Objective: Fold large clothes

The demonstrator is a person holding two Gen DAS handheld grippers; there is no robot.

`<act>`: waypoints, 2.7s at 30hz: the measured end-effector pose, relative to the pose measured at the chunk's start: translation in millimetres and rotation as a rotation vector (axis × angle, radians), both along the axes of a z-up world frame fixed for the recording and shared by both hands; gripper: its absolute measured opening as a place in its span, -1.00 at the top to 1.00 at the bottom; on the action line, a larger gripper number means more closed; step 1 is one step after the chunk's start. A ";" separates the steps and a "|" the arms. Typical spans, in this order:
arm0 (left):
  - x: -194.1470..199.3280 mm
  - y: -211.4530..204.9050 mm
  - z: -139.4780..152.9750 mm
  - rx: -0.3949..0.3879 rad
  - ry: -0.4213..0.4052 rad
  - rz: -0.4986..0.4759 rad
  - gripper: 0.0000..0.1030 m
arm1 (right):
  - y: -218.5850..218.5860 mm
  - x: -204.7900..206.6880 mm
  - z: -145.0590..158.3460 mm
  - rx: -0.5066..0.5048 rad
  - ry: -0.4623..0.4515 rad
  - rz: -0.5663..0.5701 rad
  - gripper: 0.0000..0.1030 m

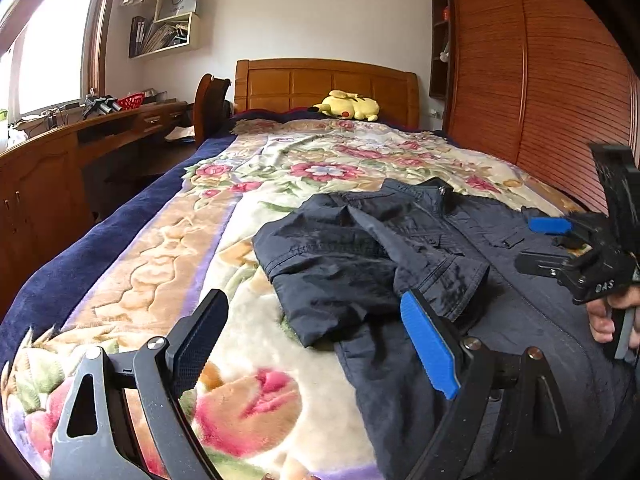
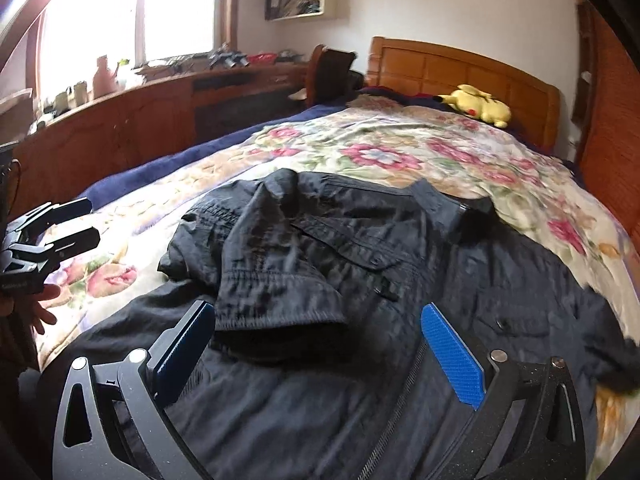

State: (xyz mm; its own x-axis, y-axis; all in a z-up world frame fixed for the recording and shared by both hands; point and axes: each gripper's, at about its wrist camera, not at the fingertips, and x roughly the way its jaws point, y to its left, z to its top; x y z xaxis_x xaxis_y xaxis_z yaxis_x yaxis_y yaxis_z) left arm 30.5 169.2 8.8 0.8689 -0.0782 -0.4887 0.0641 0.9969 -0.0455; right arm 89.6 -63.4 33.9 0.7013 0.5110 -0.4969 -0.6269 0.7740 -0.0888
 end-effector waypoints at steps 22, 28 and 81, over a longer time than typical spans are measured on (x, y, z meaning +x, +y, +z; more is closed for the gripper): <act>15.2 -3.2 -2.5 0.002 0.006 0.024 -0.72 | 77.3 62.3 -47.7 -0.118 0.157 0.142 -0.88; 15.5 -4.2 -2.1 0.004 0.005 0.028 -0.72 | 82.6 66.2 -54.5 -0.145 0.167 0.127 -0.77; 10.3 -33.5 0.0 0.006 -0.019 -0.042 -0.72 | -146.4 34.1 10.6 -0.065 0.097 -0.392 0.74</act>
State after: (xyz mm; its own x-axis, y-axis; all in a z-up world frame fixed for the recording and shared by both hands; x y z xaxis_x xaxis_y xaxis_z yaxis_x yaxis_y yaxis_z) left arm 40.8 135.7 8.8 0.8741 -0.1123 -0.4726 0.1071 0.9935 -0.0380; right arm 123.7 -209.9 44.5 0.7852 0.1797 -0.5926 -0.2932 0.9508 -0.1003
